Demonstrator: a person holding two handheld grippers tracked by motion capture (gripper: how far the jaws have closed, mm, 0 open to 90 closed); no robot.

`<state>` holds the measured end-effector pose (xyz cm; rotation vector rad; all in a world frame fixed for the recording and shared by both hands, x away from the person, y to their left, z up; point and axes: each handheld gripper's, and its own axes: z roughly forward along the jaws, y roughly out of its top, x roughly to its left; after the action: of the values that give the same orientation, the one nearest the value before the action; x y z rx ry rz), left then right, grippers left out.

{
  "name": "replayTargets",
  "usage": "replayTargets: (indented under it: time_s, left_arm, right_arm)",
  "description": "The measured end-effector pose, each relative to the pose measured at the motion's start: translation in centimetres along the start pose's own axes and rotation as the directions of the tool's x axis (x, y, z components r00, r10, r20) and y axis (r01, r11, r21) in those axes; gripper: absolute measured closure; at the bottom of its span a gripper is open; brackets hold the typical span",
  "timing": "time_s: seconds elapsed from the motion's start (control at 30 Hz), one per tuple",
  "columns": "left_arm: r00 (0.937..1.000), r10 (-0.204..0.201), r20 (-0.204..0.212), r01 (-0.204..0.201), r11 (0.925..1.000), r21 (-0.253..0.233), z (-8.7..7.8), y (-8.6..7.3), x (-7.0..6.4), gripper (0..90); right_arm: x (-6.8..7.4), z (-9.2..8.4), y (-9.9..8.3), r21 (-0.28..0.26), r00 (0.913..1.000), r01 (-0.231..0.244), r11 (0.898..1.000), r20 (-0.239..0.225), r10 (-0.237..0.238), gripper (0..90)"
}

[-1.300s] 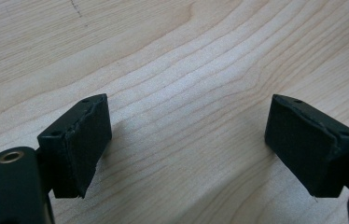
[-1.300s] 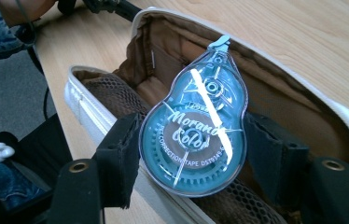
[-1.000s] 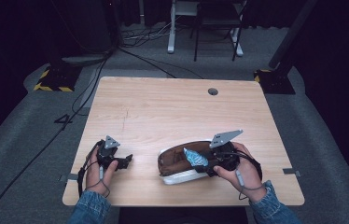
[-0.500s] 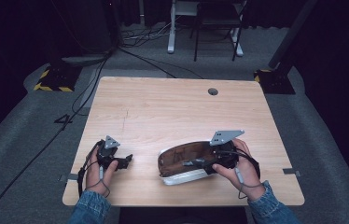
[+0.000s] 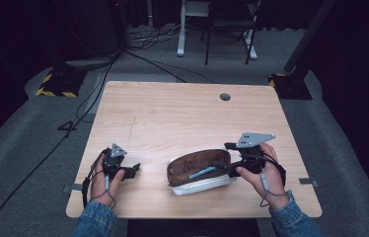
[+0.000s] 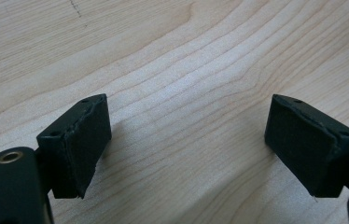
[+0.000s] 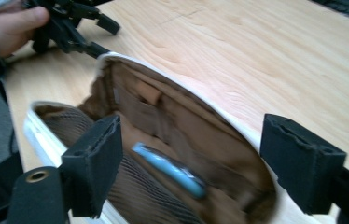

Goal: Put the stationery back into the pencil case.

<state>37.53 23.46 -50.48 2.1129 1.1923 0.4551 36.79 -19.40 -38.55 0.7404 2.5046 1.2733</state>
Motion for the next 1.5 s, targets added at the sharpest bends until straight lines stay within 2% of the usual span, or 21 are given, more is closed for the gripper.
replayTargets:
  time_s: [0.27,0.6,0.8,0.93,1.03,1.2,1.23,1.3,1.5]
  left_arm:
    - [1.0,0.0,0.001,0.0,1.0,0.0,0.0,0.0,0.0,14.6]
    - [1.0,0.005,0.007,-0.005,1.0,0.0,0.1,0.1,0.1,14.1]
    - [1.0,0.003,0.009,-0.003,1.0,0.0,0.1,0.1,0.1,14.1]
    - [1.0,0.002,0.009,-0.002,1.0,0.0,0.1,0.1,0.1,14.1]
    - [1.0,0.001,0.008,-0.001,1.0,-0.003,0.1,0.1,0.1,14.1]
    - [1.0,0.001,0.008,-0.001,1.0,-0.003,0.1,0.1,0.1,14.1]
    - [1.0,0.001,0.008,-0.001,1.0,-0.003,0.1,0.1,0.1,14.1]
    - [1.0,0.0,0.009,0.0,1.0,-0.002,0.1,0.1,0.1,14.1]
    - [1.0,0.001,0.008,-0.001,1.0,-0.003,0.1,0.1,0.1,14.1]
  right_arm:
    - [-1.9,-1.3,-0.7,-0.023,0.9977,-0.023,0.999,0.064,0.024,17.8]
    - [-4.4,-2.8,-2.5,-0.021,0.9866,-0.08,0.997,0.141,0.082,16.7]
    - [-6.1,-3.6,-3.9,-0.017,0.9713,-0.13,0.991,0.199,0.13,16.7]
    - [-7.1,-3.9,-4.8,-0.01,0.9634,-0.145,0.989,0.226,0.143,16.7]
    - [-8.0,-3.9,-5.6,-0.008,0.9534,-0.162,0.987,0.257,0.158,16.7]
    - [-9.2,-3.7,-6.8,-0.006,0.9369,-0.192,0.981,0.296,0.185,16.6]
    - [-9.2,-3.7,-6.8,-0.006,0.9369,-0.192,0.981,0.296,0.185,16.6]
    - [-9.8,-3.5,-7.4,-0.007,0.9277,-0.21,0.978,0.314,0.202,16.6]
    - [-10.8,-2.8,-8.9,0.001,0.9135,-0.233,0.973,0.343,0.218,16.6]
